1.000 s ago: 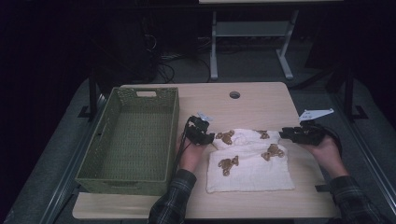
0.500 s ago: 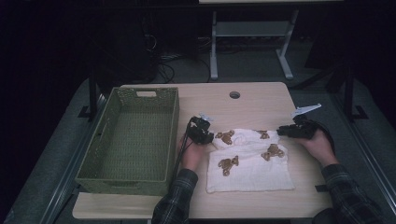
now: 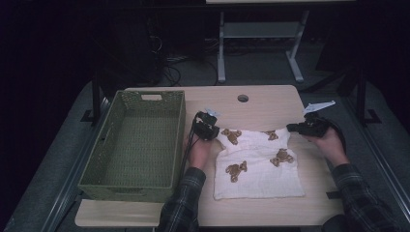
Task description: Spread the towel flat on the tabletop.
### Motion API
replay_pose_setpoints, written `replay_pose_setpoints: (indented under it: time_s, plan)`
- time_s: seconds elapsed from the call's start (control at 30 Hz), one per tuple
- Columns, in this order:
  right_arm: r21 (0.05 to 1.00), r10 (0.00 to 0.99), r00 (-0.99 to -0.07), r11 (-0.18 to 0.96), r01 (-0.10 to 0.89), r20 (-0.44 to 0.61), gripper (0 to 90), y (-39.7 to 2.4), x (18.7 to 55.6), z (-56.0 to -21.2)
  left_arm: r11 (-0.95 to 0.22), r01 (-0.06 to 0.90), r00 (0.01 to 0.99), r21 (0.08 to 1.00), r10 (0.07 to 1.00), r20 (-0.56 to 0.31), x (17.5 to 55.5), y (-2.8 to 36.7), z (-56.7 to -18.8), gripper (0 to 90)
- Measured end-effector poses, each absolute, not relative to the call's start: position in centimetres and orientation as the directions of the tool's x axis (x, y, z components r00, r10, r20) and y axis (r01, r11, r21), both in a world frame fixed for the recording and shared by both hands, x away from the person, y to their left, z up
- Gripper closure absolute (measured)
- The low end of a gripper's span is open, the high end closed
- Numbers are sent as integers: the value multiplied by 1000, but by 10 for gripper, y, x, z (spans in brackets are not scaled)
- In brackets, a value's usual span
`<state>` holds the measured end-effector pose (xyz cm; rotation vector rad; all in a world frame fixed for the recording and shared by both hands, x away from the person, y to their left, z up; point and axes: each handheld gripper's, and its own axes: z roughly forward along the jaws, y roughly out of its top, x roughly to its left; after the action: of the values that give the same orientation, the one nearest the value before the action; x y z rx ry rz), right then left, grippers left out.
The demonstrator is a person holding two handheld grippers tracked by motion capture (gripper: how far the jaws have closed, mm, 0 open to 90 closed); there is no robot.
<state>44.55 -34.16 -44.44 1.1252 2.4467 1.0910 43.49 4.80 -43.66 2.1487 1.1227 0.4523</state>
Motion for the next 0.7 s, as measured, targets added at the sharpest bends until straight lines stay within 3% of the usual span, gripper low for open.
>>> replay_pose_setpoints:
  time_s: [0.5, 0.7]
  plan:
    - [730, 776, -626, 388, 562, 70, 860, -344, 487, -436, -354, 609, 510, 710, 860, -9, 477, 54, -446, 858]
    - [688, 778, -625, 418, 593, 67, 853, -334, 499, -451, -357, 633, 498, 687, 867, -8, 483, 53, -460, 825]
